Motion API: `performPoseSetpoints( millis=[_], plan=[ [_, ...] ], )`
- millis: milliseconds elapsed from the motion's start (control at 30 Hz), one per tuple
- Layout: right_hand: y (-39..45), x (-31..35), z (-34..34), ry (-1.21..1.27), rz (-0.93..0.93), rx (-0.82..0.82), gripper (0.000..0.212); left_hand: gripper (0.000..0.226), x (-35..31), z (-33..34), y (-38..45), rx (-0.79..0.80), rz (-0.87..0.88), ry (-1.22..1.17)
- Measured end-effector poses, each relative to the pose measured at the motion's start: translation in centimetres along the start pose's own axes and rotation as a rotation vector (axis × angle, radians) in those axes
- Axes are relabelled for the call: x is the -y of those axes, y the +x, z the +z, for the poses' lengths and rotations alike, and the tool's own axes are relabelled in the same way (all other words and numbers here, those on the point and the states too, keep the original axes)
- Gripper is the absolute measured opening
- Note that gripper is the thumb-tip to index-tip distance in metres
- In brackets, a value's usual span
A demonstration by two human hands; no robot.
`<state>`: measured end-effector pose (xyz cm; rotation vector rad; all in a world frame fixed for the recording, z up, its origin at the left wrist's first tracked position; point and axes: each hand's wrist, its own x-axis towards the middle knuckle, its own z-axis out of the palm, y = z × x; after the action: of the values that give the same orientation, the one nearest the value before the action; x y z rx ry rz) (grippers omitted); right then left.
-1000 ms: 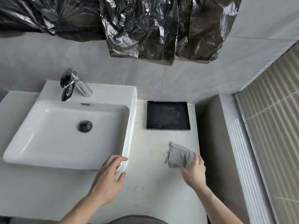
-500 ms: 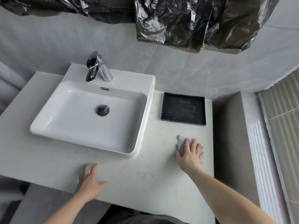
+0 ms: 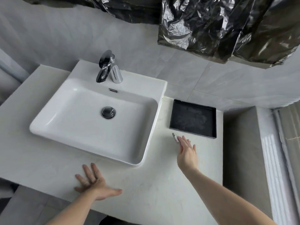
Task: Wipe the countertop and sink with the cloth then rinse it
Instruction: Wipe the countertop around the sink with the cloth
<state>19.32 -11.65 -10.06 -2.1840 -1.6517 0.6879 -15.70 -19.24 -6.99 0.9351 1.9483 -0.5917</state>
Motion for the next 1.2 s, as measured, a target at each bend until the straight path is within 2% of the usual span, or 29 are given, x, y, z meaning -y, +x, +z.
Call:
performPoseSetpoints(
  millis=[133, 267, 400, 500, 633, 800, 1000, 1200],
  plan=[
    [0.8, 5.0, 3.4, 0.015, -0.190, 0.108, 0.041, 0.180, -0.3, 0.2, 0.1, 0.010, -0.017, -0.011],
    [0.5, 6.9, 5.9, -0.150, -0.150, 0.319, 0.054, 0.180, -0.4, 0.0, 0.3, 0.030, -0.024, 0.008],
    [0.1, 5.2, 5.4, -0.301, -0.176, 0.363, 0.063, 0.182, -0.4, -0.1, 0.5, 0.051, -0.039, 0.017],
    [0.1, 2.8, 4.3, -0.341, -0.121, 0.359, 0.064, 0.181, -0.4, -0.3, 0.3, 0.063, -0.037, 0.027],
    [-0.7, -2.1, 2.0, -0.326, 0.072, 0.302, 0.067, 0.180, -0.6, -0.5, 0.2, 0.063, -0.031, 0.013],
    [-1.8, -6.2, -0.3, -0.318, 0.225, 0.264, 0.069, 0.181, -0.5, -0.4, 0.2, 0.062, -0.018, 0.008],
    [-1.1, -3.5, 1.6, -0.254, 0.310, 0.199, 0.070, 0.181, -0.4, -0.3, 0.3, 0.049, -0.009, -0.001],
    [-1.9, -0.9, 4.7, -0.235, 0.201, 0.183, 0.071, 0.182, 0.2, 0.8, 0.9, 0.001, 0.047, -0.050]
  ],
)
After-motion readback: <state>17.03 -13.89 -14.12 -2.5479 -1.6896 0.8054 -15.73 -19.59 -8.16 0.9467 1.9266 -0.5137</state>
